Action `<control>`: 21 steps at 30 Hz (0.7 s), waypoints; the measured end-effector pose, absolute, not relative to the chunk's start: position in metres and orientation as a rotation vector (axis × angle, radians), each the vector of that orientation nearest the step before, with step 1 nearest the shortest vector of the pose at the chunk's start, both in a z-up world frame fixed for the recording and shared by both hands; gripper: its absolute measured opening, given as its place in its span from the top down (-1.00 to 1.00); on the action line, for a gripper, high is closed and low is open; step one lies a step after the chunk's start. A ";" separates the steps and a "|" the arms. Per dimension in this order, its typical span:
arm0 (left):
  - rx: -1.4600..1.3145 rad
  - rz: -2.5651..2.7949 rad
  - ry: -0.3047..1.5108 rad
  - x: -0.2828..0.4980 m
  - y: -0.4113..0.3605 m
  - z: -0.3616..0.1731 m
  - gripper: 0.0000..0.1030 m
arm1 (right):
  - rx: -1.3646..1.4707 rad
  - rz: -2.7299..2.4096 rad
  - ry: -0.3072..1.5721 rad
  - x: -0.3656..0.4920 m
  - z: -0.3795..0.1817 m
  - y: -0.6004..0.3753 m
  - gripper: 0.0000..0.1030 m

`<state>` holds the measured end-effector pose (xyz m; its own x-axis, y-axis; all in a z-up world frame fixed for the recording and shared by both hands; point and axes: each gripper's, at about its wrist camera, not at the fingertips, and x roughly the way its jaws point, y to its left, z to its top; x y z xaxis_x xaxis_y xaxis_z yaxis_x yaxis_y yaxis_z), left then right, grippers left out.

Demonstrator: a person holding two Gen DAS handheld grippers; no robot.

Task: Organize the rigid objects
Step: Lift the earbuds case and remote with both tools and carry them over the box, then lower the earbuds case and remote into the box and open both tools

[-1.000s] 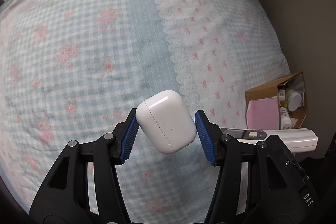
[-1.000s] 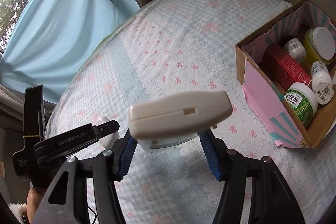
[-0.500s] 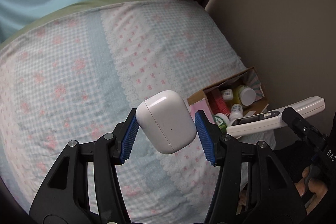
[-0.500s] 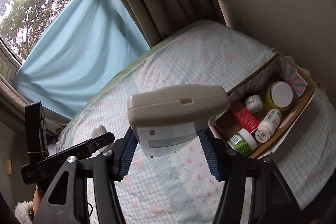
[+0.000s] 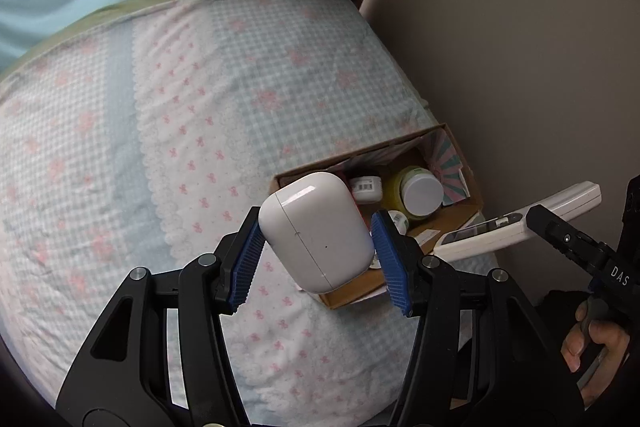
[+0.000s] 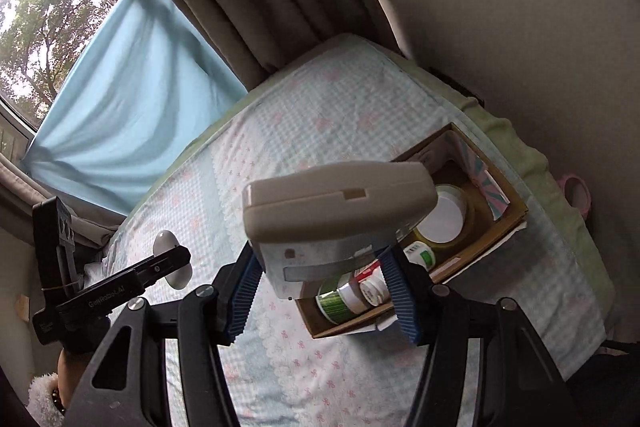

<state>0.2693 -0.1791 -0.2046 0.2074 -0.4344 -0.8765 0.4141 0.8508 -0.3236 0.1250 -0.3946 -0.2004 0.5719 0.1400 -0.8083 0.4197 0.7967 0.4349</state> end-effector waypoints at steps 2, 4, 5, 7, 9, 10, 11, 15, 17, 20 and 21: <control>-0.011 -0.586 1.247 0.268 -0.199 -0.217 0.01 | 0.686 -0.171 0.990 0.122 -0.214 -0.415 -0.07; -0.004 -0.581 1.267 0.267 -0.217 -0.231 0.01 | 0.713 -0.168 1.018 0.120 -0.228 -0.433 -0.07; -0.002 -0.577 1.278 0.267 -0.225 -0.238 0.01 | 0.727 -0.168 1.031 0.120 -0.235 -0.442 -0.07; 0.005 -0.570 1.298 0.268 -0.241 -0.252 0.01 | 0.762 -0.166 1.061 0.120 -0.251 -0.459 -0.07; 0.013 -0.564 1.319 0.270 -0.254 -0.267 0.01 | 0.800 -0.166 1.085 0.121 -0.266 -0.475 -0.07; 0.021 -0.560 1.329 0.271 -0.261 -0.274 0.01 | 0.820 -0.167 1.101 0.123 -0.275 -0.482 -0.07; 0.028 -0.556 1.338 0.271 -0.267 -0.282 0.01 | 0.838 -0.166 1.115 0.124 -0.283 -0.487 -0.07; 0.046 -0.533 1.379 0.275 -0.284 -0.308 0.01 | 0.901 -0.158 1.159 0.129 -0.313 -0.504 -0.07; 0.057 -0.525 1.399 0.276 -0.289 -0.319 0.01 | 0.922 -0.162 1.180 0.130 -0.324 -0.509 -0.07; 0.080 -0.515 1.420 0.277 -0.293 -0.331 0.01 | 0.957 -0.152 1.197 0.133 -0.338 -0.511 -0.07; 0.086 -0.511 1.424 0.278 -0.293 -0.334 0.01 | 0.965 -0.148 1.204 0.134 -0.341 -0.512 -0.07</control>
